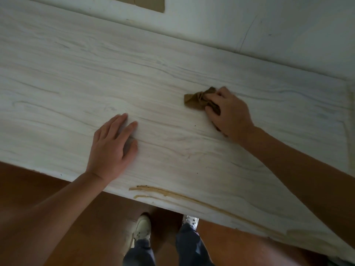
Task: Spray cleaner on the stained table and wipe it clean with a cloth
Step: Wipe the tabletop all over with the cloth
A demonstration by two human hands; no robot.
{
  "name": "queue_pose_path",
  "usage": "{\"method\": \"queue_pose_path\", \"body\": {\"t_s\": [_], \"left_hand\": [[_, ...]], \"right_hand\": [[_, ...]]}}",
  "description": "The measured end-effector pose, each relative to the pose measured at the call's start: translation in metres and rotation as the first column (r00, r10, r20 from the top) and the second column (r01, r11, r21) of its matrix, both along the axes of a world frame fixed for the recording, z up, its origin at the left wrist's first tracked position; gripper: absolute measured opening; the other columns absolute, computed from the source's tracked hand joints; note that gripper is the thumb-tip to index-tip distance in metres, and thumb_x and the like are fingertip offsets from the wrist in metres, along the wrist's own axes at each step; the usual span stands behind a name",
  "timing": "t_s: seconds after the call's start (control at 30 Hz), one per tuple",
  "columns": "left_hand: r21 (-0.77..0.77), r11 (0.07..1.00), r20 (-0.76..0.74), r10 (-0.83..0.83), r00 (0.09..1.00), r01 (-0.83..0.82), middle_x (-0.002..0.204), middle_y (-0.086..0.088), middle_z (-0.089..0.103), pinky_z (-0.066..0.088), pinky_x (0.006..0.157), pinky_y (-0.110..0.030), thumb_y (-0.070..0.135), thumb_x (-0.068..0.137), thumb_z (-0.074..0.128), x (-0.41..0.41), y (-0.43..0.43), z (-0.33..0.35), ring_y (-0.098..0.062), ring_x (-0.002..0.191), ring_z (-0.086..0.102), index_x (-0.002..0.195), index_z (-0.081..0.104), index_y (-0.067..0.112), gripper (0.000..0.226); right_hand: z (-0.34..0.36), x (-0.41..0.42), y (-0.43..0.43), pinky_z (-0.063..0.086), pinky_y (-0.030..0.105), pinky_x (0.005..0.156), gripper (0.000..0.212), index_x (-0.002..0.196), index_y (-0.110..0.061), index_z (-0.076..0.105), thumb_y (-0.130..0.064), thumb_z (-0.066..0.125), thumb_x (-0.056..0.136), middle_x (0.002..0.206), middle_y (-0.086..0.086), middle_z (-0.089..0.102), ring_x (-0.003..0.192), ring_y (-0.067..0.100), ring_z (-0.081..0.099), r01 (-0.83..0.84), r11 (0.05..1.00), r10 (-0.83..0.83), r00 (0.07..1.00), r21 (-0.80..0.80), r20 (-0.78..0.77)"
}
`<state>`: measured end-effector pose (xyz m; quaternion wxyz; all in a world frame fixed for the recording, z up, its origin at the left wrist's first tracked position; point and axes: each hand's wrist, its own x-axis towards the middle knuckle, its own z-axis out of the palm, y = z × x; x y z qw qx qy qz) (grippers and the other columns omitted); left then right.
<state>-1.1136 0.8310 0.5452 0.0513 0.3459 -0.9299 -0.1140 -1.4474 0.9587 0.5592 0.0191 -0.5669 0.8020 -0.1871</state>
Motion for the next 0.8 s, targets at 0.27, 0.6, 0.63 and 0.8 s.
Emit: {"method": "queue_pose_path", "body": {"t_s": [0.27,0.6,0.63,0.8], "left_hand": [[0.017,1.0,0.017,0.0,1.0,0.0,0.165,-0.007,0.031,0.022,0.124,-0.046,0.048,0.1,0.033,0.002,0.001,0.001,-0.026,0.154,0.021,0.153,0.043,0.022,0.059],[0.108,0.991,-0.304,-0.047,0.952,0.083,0.146,-0.01,0.056,0.033,0.117,-0.045,0.028,0.1,0.046,0.018,-0.003,0.002,-0.029,0.139,0.048,0.133,0.062,0.012,0.04],[0.086,0.991,-0.319,-0.074,0.945,0.107,0.144,-0.01,0.058,0.034,0.115,-0.045,0.026,0.1,0.046,0.024,-0.006,0.005,-0.029,0.137,0.05,0.132,0.063,0.012,0.039],[-0.029,0.994,-0.234,-0.112,0.966,0.108,0.142,-0.011,0.058,0.036,0.112,-0.046,0.026,0.1,0.046,0.089,-0.041,0.016,-0.03,0.134,0.051,0.131,0.063,0.011,0.038]], "right_hand": [[0.001,0.144,0.11,0.052,0.027,0.057,0.035,0.125,-0.019,0.068,-0.027,0.062,0.091,0.11,0.001,0.063,0.087,0.016,0.06,-0.333,0.94,0.326,0.941,0.073,0.092],[0.01,0.143,0.091,0.05,0.032,0.072,0.046,0.141,-0.023,0.051,-0.032,0.056,0.096,0.123,0.002,0.053,0.083,0.021,0.058,0.531,0.841,-0.535,0.845,0.108,0.014],[0.009,0.161,0.085,0.049,0.032,0.073,0.046,0.142,-0.024,0.051,-0.034,0.055,0.097,0.125,0.0,0.052,0.085,0.02,0.058,0.522,0.844,-0.529,0.848,0.123,0.034],[0.006,0.24,0.03,0.041,0.027,0.065,0.04,0.137,-0.026,0.058,-0.029,0.057,0.097,0.119,-0.005,0.055,0.085,0.016,0.059,0.291,0.952,-0.301,0.945,0.091,0.125]]}}
